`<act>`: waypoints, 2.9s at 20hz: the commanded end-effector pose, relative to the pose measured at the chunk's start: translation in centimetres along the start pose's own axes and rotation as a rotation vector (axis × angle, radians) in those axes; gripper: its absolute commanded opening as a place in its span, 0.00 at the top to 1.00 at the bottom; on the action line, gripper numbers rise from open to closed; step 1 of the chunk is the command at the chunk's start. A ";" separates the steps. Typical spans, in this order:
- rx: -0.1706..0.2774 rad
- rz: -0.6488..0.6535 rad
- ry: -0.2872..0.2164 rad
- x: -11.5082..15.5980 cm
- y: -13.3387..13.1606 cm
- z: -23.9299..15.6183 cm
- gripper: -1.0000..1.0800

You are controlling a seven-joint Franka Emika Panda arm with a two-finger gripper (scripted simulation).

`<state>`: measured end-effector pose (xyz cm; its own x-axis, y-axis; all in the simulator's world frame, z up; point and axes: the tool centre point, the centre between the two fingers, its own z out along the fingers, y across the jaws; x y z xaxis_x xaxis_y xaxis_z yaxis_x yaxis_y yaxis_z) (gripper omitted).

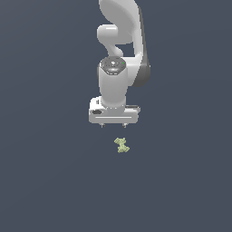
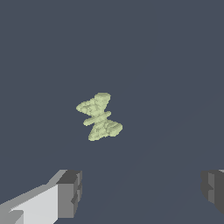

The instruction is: Pick up the object and move it to a goal position.

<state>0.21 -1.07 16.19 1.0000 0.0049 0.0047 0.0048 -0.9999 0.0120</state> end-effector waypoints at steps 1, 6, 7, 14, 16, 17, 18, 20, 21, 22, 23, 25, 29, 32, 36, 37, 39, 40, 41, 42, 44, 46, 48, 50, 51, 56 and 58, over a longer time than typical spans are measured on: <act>0.000 0.000 0.000 0.0 0.0 0.0 0.04; -0.002 -0.038 0.003 0.0 -1.7 0.0 0.04; -0.003 -0.052 0.005 0.0 -2.3 0.0 0.04; -0.004 -0.075 0.007 0.0 -3.4 0.1 0.04; -0.003 -0.085 0.007 0.1 -3.4 0.3 0.04; -0.003 -0.093 0.006 0.2 -3.4 0.5 0.04; -0.003 -0.101 0.006 0.3 -3.5 0.6 0.04; -0.003 -0.122 0.005 0.6 -3.5 1.1 0.04; -0.002 -0.134 0.005 0.8 -3.5 1.4 0.04; -0.002 -0.148 0.004 1.0 -3.6 1.7 0.04; -0.001 -0.163 0.004 1.2 -3.6 2.1 0.04; 0.000 -0.198 0.002 1.6 -3.7 2.9 0.04; 0.004 -0.276 0.000 2.6 -3.9 4.8 0.04; 0.008 -0.322 -0.001 3.1 -4.0 6.0 0.04; 0.011 -0.362 -0.002 3.5 -4.1 7.0 0.04; 0.012 -0.369 -0.002 3.6 -4.2 7.2 0.04; 0.012 -0.377 -0.002 3.7 -4.2 7.4 0.04; 0.013 -0.380 -0.002 3.7 -4.2 7.5 0.04; 0.013 -0.380 -0.002 3.7 -4.2 7.5 0.04; 0.012 -0.376 -0.003 3.6 -4.2 7.5 0.04; 0.012 -0.376 -0.003 3.6 -4.2 7.6 0.04; 0.012 -0.376 -0.003 3.6 -4.2 8.1 0.04; 0.013 -0.377 -0.003 3.6 -4.2 8.9 0.04; 0.013 -0.378 -0.003 3.6 -4.2 10.0 0.04; 0.013 -0.379 -0.003 3.6 -4.2 10.6 0.04; 0.013 -0.380 -0.002 3.6 -4.2 12.4 0.04; 0.013 -0.380 -0.002 3.7 -4.2 12.5 0.04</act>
<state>3.80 3.02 3.74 0.9269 0.3754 -0.0020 0.3754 -0.9269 -0.0007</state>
